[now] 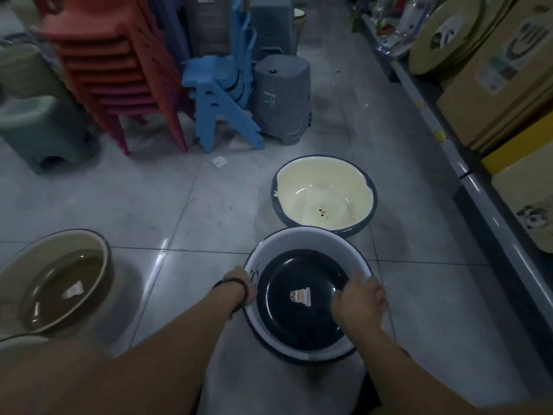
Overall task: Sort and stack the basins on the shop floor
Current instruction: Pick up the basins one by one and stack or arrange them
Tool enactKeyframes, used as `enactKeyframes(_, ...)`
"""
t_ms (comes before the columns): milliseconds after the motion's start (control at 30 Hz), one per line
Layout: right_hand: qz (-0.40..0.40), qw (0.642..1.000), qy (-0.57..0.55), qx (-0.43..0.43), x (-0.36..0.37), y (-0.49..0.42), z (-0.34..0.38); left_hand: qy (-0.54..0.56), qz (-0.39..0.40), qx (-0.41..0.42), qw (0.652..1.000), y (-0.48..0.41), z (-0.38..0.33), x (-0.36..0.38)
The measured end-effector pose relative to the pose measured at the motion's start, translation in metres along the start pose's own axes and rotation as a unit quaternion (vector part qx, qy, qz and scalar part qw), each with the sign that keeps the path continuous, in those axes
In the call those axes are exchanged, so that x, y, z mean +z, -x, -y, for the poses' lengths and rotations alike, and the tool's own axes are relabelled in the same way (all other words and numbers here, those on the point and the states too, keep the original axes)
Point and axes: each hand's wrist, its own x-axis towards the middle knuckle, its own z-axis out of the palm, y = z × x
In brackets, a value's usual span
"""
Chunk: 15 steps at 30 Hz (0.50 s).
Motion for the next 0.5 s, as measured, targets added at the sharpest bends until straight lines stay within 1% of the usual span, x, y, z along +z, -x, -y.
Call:
enactKeyframes(33,-0.003,0.999,-0.008,-0.042,-0.005,0.007,0.017,-0.07,-0.011,0.049,0.996,0.007,0.001,-0.008)
enactKeyframes(67,0.012,0.996,-0.039,-0.077,-0.007,0.014,0.035,-0.131,-0.006,0.092,0.987,0.017,0.003,-0.02)
enactKeyframes(100,0.039,0.99,-0.09,-0.105,-0.006,0.021,0.053,-0.173,0.011,0.113,0.978,0.028,0.007,-0.034)
enactKeyframes(167,0.115,0.965,-0.187,-0.144,0.001,0.044,0.091,-0.224,0.041,0.115,0.967,0.05,0.026,-0.068)
enactKeyframes(200,0.148,0.951,-0.216,-0.166,0.007,0.059,0.113,-0.222,0.048,0.099,0.969,0.06,0.042,-0.088)
enactKeyframes(267,0.186,0.93,-0.235,-0.215,0.024,0.094,0.156,-0.191,0.021,0.074,0.979,0.078,0.085,-0.129)
enactKeyframes(333,0.23,0.907,-0.262,-0.235,0.046,0.135,0.191,-0.137,-0.037,0.066,0.988,0.093,0.136,-0.159)
enactKeyframes(400,0.284,0.881,-0.317,-0.205,0.069,0.169,0.217,-0.049,-0.097,0.051,0.993,0.101,0.187,-0.173)
enactKeyframes(467,0.349,0.85,-0.367,-0.146,0.094,0.19,0.24,0.018,-0.179,0.019,0.984,0.1,0.233,-0.177)
enactKeyframes(500,0.379,0.837,-0.378,-0.119,0.106,0.197,0.255,0.03,-0.211,-0.008,0.977,0.098,0.254,-0.176)
